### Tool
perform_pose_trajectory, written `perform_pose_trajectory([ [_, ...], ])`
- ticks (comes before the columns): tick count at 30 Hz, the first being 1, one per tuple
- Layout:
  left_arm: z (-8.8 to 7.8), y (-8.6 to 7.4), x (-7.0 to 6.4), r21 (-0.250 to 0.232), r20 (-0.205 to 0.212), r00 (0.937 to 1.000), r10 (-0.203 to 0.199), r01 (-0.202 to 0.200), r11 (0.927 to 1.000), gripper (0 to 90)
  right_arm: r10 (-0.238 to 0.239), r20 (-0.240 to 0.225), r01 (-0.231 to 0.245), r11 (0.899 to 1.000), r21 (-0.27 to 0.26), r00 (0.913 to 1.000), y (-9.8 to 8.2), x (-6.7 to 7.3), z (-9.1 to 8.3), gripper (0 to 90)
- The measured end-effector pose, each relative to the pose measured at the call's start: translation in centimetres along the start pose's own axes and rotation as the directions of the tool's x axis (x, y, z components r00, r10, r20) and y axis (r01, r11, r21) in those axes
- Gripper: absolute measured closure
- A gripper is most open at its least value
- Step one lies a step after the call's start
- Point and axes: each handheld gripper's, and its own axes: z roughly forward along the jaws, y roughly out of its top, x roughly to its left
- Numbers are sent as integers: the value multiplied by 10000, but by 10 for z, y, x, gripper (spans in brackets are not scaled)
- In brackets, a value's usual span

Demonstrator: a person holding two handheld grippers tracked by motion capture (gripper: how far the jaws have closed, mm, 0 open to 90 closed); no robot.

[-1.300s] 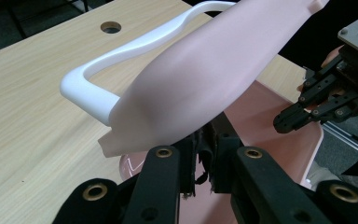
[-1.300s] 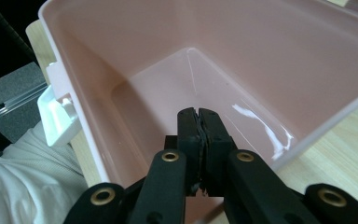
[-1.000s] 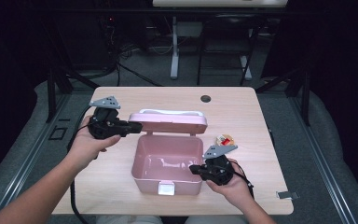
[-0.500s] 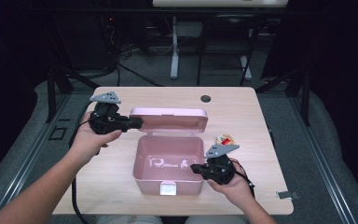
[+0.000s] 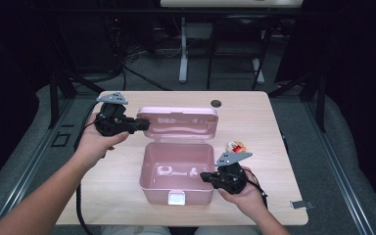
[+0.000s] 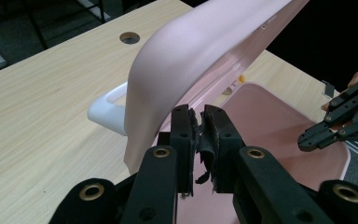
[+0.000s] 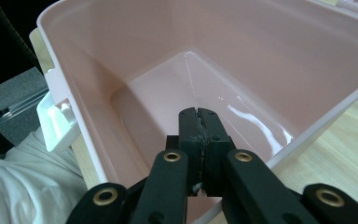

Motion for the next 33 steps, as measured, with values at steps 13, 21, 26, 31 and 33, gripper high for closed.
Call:
perform_pose_trajectory([
  [13, 1, 1, 2, -10, -89, 10000, 29, -29, 10000, 819, -35, -4, 35, 10000, -50, 10000, -1, 0, 0, 890],
  [21, 0, 1, 2, -36, -113, 9999, 27, -28, 10000, 819, 19, -21, -19, 10000, -83, 10000, -1, 0, 0, 889],
  [26, -1, 0, 3, -17, -127, 9999, -5, 5, 10000, 817, 73, -64, -74, 9999, -115, 10000, -1, -1, 0, 889],
  [31, -1, 0, 3, 22, -117, 9999, -41, 41, 10000, 812, 70, -52, -70, 9999, -110, 10000, -2, 0, 0, 889],
  [33, 1, -1, 3, 43, -83, 10000, -42, 42, 10000, 810, 64, -49, -64, 9999, -112, 10000, -2, 0, 0, 889],
])
